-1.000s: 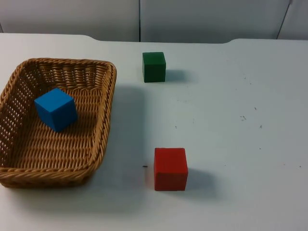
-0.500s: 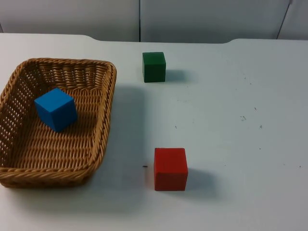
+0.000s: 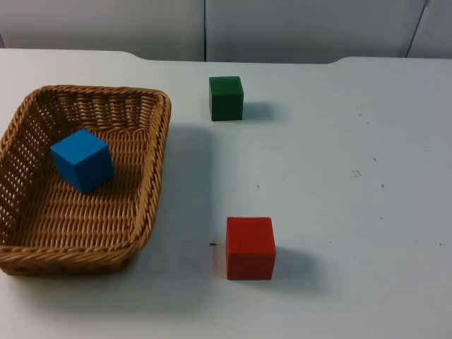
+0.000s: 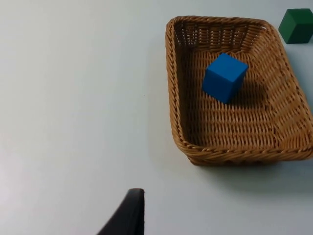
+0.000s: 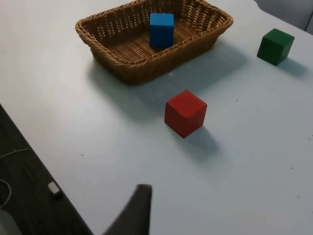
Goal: Pick up the basket with the left hand and place the blue cube into the basket with the right hand.
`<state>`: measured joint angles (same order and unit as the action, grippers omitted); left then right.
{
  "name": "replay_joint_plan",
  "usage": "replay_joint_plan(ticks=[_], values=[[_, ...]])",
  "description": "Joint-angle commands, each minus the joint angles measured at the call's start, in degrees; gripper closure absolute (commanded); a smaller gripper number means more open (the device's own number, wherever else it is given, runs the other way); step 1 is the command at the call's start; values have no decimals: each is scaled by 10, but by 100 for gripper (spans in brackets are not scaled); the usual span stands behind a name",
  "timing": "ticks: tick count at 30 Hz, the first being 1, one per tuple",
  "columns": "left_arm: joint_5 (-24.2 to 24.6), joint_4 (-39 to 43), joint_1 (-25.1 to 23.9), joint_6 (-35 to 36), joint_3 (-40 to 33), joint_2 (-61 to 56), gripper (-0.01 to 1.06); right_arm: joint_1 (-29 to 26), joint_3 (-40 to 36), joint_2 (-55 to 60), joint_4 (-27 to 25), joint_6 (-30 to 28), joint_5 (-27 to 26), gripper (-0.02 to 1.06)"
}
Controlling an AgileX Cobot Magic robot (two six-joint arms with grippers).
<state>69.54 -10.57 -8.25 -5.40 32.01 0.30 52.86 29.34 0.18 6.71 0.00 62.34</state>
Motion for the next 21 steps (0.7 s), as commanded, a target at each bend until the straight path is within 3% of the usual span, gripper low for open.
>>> replay_joint_plan(ticks=[1,21], values=[[-6,-7,-2,-5,-3,-3,0,1,-3,-2,1,0,-9,-1],[-21,-8,-2,-5,-5,-3,0,-3,-3,-2,-7,0,-9,0]])
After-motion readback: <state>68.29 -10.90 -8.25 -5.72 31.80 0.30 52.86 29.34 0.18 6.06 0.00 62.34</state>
